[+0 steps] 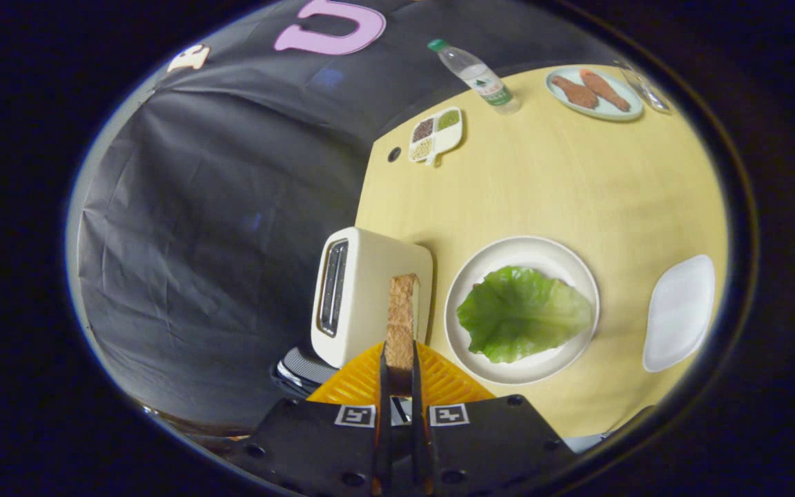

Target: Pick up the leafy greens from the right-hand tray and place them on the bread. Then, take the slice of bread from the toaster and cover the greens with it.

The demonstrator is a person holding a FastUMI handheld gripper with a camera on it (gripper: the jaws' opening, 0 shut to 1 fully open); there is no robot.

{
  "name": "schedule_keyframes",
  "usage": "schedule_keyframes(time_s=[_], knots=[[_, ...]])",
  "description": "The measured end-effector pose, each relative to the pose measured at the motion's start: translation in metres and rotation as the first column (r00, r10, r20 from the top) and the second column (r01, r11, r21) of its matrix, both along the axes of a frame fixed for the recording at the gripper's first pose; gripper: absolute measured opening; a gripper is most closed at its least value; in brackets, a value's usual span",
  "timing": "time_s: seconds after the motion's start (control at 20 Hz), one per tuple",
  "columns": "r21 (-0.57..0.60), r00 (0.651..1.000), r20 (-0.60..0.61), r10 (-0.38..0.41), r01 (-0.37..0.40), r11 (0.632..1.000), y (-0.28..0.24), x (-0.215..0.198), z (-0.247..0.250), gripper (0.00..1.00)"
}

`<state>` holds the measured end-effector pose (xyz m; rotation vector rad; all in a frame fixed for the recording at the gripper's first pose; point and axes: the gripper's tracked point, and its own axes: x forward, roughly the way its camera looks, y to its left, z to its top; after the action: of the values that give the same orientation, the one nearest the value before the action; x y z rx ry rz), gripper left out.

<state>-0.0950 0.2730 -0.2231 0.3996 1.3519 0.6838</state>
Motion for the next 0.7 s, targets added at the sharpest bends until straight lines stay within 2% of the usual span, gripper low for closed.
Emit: schedule_keyframes(time_s=[0.3,0.5,0.7], knots=[[0.013,0.996,-0.072,-0.043,0.044,0.999,-0.020,0.011,-0.046,0.14],[-0.055,0.996,-0.081,-0.035,0.031,0.998,-0.035,0.012,-0.082,0.14],[-0.143,1.000,-0.022,-0.021,0.017,0.990,-0.048,0.019,-0.101,0.14]])
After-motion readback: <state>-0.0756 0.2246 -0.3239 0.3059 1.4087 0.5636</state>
